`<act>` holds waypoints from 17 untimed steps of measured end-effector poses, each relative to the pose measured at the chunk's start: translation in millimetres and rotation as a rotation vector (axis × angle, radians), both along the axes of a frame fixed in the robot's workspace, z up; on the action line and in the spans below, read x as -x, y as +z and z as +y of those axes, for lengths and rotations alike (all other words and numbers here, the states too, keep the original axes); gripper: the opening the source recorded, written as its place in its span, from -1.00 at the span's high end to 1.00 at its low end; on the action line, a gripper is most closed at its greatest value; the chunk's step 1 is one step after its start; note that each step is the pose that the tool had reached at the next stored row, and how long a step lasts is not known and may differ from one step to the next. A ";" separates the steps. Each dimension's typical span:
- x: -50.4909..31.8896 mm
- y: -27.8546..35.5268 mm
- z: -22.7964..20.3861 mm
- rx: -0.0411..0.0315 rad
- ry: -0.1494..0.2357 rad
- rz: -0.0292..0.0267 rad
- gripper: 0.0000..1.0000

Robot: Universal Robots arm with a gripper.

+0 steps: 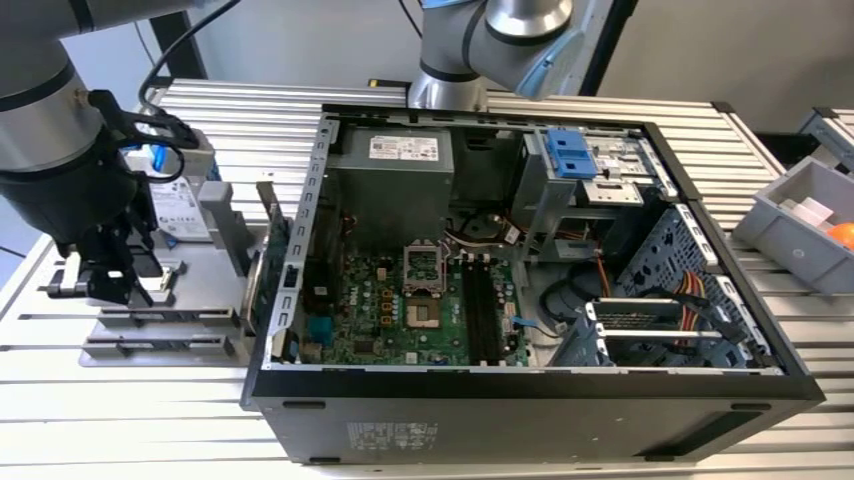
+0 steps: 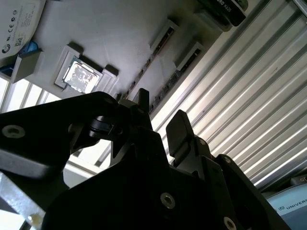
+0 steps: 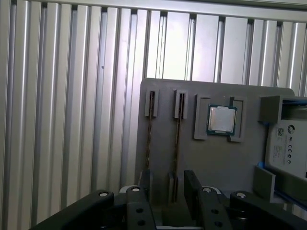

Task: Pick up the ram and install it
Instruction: 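Pick up the ram and move it above insertion slot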

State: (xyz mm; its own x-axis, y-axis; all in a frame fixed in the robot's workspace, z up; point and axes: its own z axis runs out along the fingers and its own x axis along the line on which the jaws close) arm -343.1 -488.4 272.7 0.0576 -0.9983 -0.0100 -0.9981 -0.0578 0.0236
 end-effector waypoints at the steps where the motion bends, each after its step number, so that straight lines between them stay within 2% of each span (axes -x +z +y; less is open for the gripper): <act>1: 0.0 -0.3 0.0 0.0000 0.000 -0.0001 -1.00; 17: 0.0 -4.1 0.0 0.0002 0.000 -0.0001 -1.00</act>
